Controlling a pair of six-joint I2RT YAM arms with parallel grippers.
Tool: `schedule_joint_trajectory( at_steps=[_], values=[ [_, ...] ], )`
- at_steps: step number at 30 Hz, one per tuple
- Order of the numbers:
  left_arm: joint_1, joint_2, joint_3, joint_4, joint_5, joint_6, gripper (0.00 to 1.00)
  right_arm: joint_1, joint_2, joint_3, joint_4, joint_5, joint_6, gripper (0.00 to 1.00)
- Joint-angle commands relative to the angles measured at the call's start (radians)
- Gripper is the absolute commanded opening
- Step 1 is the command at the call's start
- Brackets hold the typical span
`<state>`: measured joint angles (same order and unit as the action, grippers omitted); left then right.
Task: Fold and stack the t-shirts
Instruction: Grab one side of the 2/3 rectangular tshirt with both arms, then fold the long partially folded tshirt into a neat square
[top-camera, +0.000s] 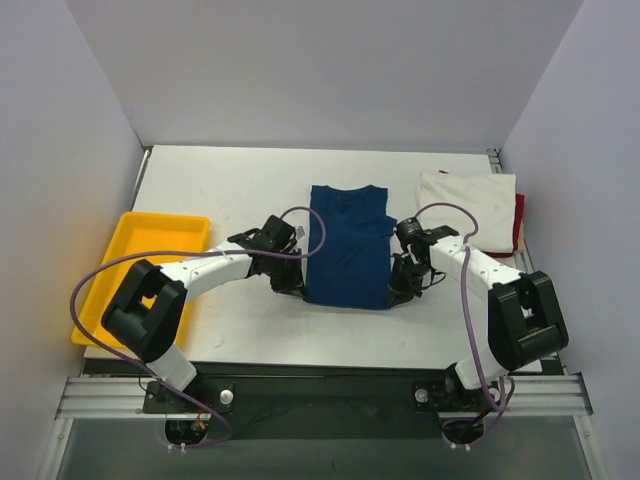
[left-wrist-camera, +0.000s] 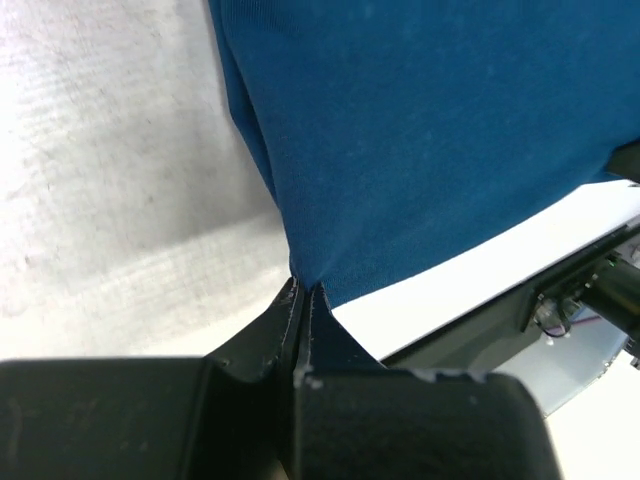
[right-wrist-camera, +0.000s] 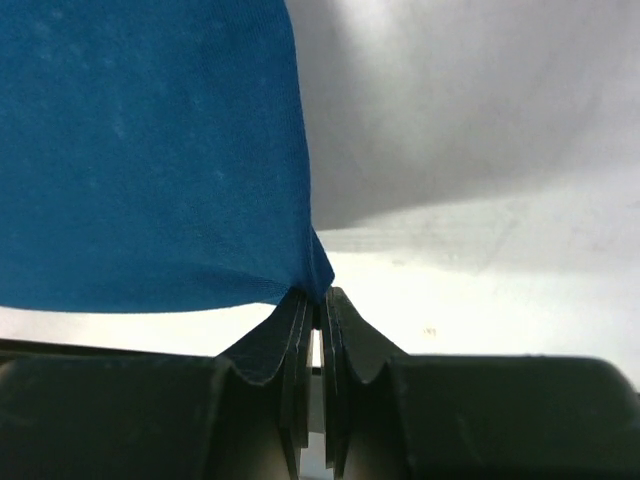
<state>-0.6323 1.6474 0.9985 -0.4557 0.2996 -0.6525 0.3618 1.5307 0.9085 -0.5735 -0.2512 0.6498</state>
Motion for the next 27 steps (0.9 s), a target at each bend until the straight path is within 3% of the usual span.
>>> schedule_joint_trajectory(
  at_steps=[1, 17, 27],
  values=[
    [-0.001, -0.084, -0.005, -0.095, -0.033, -0.003, 0.00, 0.015, -0.075, -0.033, -0.137, 0.033, -0.016, 0.00],
    [-0.049, -0.365, 0.124, -0.474, -0.037, 0.039, 0.00, 0.135, -0.475, -0.011, -0.494, 0.066, 0.114, 0.00],
    [-0.043, -0.350, 0.298, -0.479, -0.013, -0.006, 0.00, 0.129, -0.371, 0.288, -0.594, 0.191, 0.085, 0.00]
  ],
)
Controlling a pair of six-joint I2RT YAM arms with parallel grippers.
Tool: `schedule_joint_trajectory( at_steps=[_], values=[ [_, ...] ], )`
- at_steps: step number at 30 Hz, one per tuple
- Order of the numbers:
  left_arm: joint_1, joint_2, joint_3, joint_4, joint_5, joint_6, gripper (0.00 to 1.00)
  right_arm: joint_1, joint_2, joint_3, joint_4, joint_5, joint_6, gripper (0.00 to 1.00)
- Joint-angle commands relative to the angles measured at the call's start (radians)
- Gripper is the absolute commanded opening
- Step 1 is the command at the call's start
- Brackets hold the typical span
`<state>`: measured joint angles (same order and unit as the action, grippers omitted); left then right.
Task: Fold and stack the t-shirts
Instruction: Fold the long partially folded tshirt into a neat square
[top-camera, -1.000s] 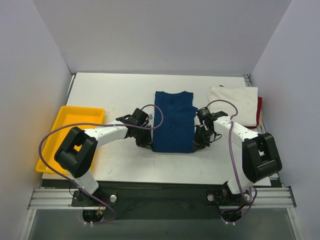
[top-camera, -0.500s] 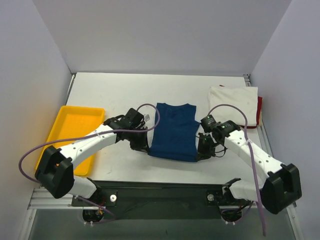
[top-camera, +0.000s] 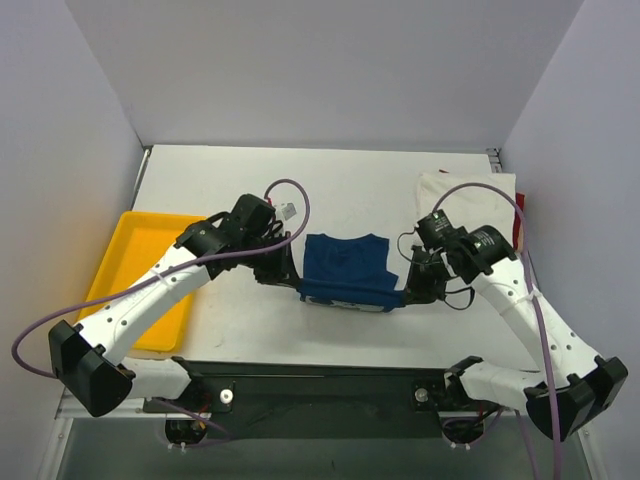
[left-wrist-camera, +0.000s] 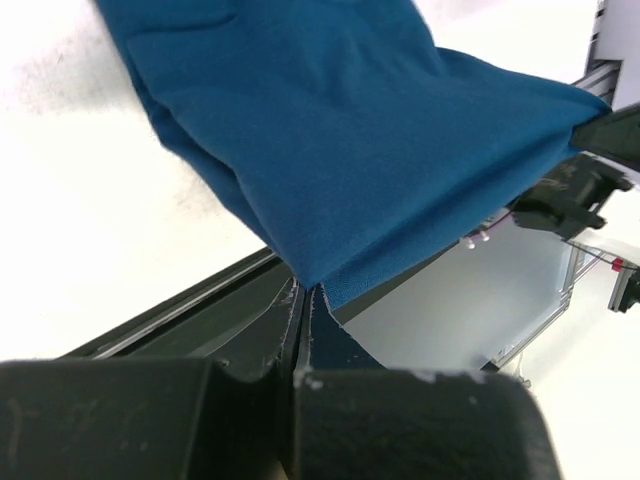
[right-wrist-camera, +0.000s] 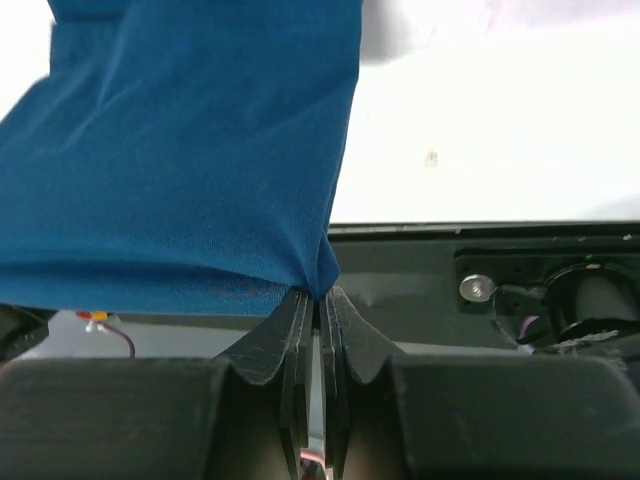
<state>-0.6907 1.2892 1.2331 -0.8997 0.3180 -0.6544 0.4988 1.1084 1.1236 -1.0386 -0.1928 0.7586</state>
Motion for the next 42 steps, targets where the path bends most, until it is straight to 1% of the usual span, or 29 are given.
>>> schedule_joint_trajectory(
  at_steps=[1, 2, 5, 12, 15, 20, 29, 34, 42],
  values=[
    [0.019, 0.018, 0.065, -0.024, -0.025, -0.004, 0.00, -0.019, 0.068, 0.093, -0.130, 0.145, -0.031, 0.00],
    [0.029, 0.036, 0.066, -0.001, -0.019, -0.007, 0.00, -0.028, 0.105, 0.135, -0.130, 0.162, -0.047, 0.00],
    [0.054, 0.073, 0.065, 0.056, -0.004, -0.014, 0.00, -0.068, 0.180, 0.197, -0.117, 0.173, -0.090, 0.00],
    [0.124, 0.182, 0.114, 0.157, 0.059, -0.019, 0.00, -0.178, 0.339, 0.378, -0.077, 0.158, -0.186, 0.00],
    [0.149, 0.243, 0.144, 0.191, 0.091, -0.017, 0.00, -0.200, 0.419, 0.433, -0.072, 0.151, -0.214, 0.00],
    [0.183, 0.329, 0.196, 0.212, 0.108, -0.010, 0.00, -0.221, 0.563, 0.583, -0.066, 0.144, -0.252, 0.00],
    [0.220, 0.452, 0.267, 0.220, 0.076, 0.013, 0.00, -0.252, 0.800, 0.829, -0.066, 0.110, -0.298, 0.00],
    [0.237, 0.539, 0.325, 0.197, 0.052, 0.050, 0.00, -0.266, 0.902, 0.916, -0.067, 0.082, -0.312, 0.00],
    [0.270, 0.621, 0.355, 0.200, 0.020, 0.055, 0.00, -0.279, 1.031, 1.001, -0.066, 0.044, -0.329, 0.00]
  ],
)
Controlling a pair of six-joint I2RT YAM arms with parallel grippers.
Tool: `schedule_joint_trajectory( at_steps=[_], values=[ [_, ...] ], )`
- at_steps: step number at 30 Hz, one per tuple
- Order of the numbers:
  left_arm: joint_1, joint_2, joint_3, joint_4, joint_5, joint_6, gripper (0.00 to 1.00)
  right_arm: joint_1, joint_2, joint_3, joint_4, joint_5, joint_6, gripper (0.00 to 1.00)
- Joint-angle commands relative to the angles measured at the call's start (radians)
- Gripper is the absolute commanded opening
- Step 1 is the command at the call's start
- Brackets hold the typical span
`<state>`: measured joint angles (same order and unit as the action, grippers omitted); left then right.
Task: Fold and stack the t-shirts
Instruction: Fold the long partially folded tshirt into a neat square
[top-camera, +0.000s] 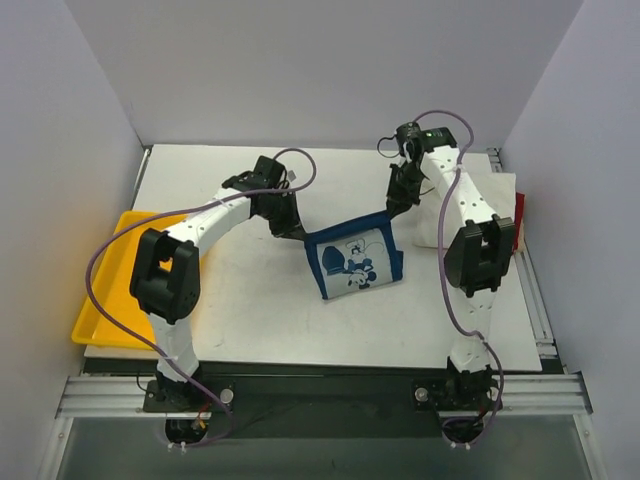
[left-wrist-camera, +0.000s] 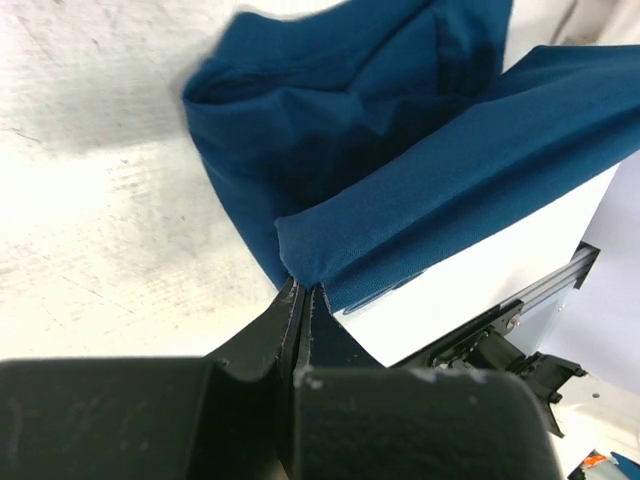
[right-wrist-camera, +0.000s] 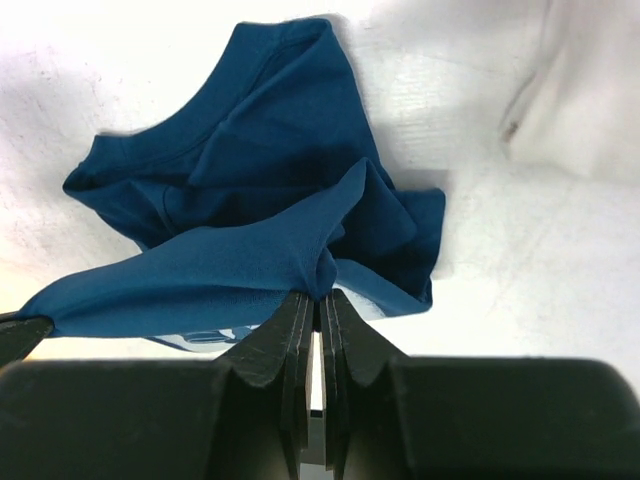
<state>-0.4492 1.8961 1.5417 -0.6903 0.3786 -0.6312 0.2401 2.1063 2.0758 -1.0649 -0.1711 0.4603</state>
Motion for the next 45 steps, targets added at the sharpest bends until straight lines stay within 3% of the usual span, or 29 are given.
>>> schedule_joint_trajectory(
  at_steps=[1, 14, 15, 16, 17, 19, 22, 24, 31, 38, 45],
  values=[
    [0.035, 0.026, 0.043, 0.001, -0.040, 0.031, 0.00, -0.019, 0.044, 0.064, -0.040, 0.019, -0.032, 0.00],
    [0.067, 0.156, 0.115, 0.012, -0.020, 0.042, 0.00, -0.024, 0.165, 0.150, -0.038, -0.024, -0.019, 0.00],
    [0.070, 0.159, 0.120, 0.014, -0.023, 0.042, 0.05, -0.024, 0.176, 0.155, -0.037, -0.031, -0.017, 0.00],
    [0.070, 0.162, 0.124, 0.012, -0.026, 0.041, 0.16, -0.024, 0.179, 0.162, -0.035, -0.044, -0.018, 0.17],
    [0.073, 0.162, 0.129, 0.008, -0.039, 0.042, 0.39, -0.024, 0.182, 0.170, -0.030, -0.056, -0.017, 0.30],
    [0.073, 0.159, 0.139, 0.008, -0.055, 0.047, 0.50, -0.024, 0.184, 0.187, -0.014, -0.102, -0.023, 0.59],
    [0.075, 0.147, 0.149, 0.009, -0.072, 0.057, 0.62, -0.024, 0.166, 0.185, 0.019, -0.139, -0.031, 0.76],
    [0.073, 0.133, 0.143, 0.020, -0.078, 0.060, 0.76, -0.027, 0.143, 0.170, 0.034, -0.151, -0.043, 0.83],
    [0.072, 0.057, -0.006, 0.113, -0.024, 0.062, 0.77, -0.047, -0.005, -0.063, 0.164, -0.237, -0.043, 0.84],
    [0.057, -0.005, -0.186, 0.264, 0.063, 0.013, 0.74, -0.073, -0.186, -0.460, 0.342, -0.297, -0.031, 0.84],
    [0.032, -0.003, -0.273, 0.383, 0.109, -0.021, 0.73, -0.111, -0.275, -0.652, 0.427, -0.326, -0.095, 0.88]
  ],
)
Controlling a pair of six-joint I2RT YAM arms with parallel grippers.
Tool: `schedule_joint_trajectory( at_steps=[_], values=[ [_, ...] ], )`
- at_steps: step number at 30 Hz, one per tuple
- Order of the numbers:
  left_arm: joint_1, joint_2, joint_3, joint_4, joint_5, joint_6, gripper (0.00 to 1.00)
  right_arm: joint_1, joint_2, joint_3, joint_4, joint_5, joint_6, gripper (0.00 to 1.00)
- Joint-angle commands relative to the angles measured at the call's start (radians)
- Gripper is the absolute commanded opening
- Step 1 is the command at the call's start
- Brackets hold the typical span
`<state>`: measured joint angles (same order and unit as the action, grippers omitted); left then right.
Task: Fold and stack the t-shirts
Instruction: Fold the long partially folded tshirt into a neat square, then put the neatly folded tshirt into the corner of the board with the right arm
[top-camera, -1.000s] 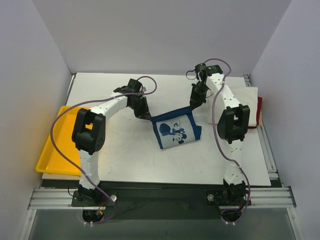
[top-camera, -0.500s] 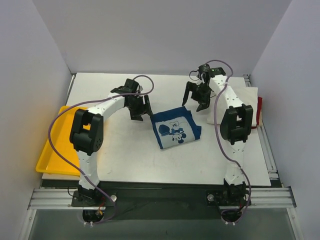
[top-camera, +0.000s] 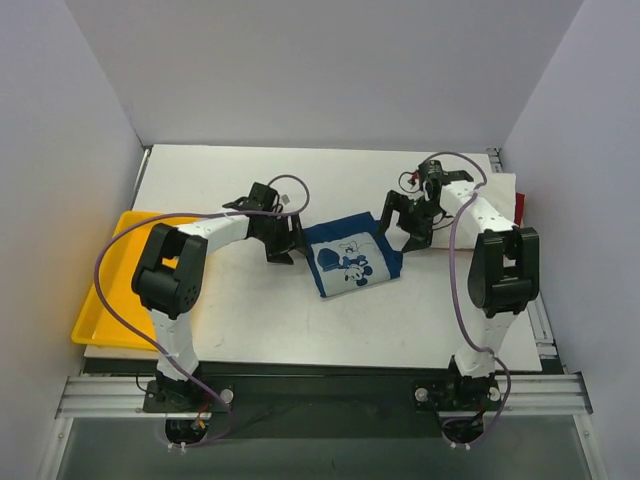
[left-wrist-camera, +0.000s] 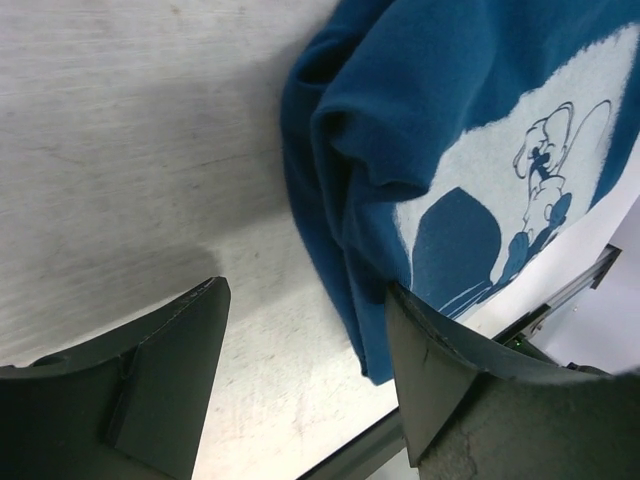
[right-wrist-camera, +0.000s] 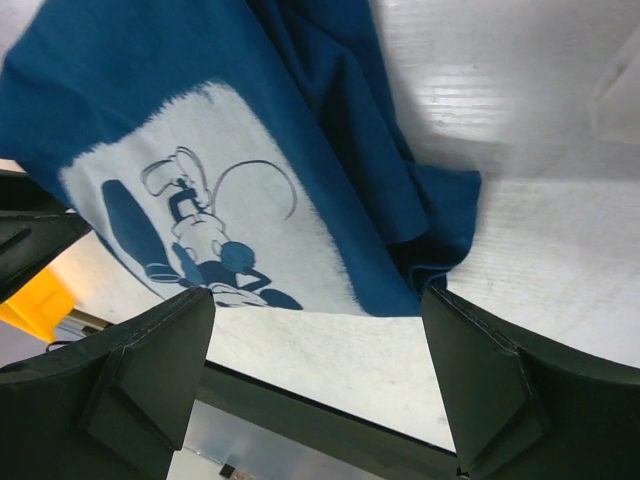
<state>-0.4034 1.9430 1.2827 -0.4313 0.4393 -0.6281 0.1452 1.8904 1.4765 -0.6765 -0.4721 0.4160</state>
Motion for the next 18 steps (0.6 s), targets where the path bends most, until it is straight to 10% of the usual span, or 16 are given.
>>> schedule_joint_trajectory(
  at_steps=[1, 18],
  values=[
    [-0.015, -0.047, -0.019, 0.135, 0.055, -0.031, 0.73, -0.021, -0.060, -0.064, 0.043, -0.025, -0.059, 0.88],
    [-0.046, 0.031, -0.013, 0.141, 0.049, -0.071, 0.52, -0.098, 0.056, -0.117, 0.160, -0.167, -0.095, 0.91]
  ],
)
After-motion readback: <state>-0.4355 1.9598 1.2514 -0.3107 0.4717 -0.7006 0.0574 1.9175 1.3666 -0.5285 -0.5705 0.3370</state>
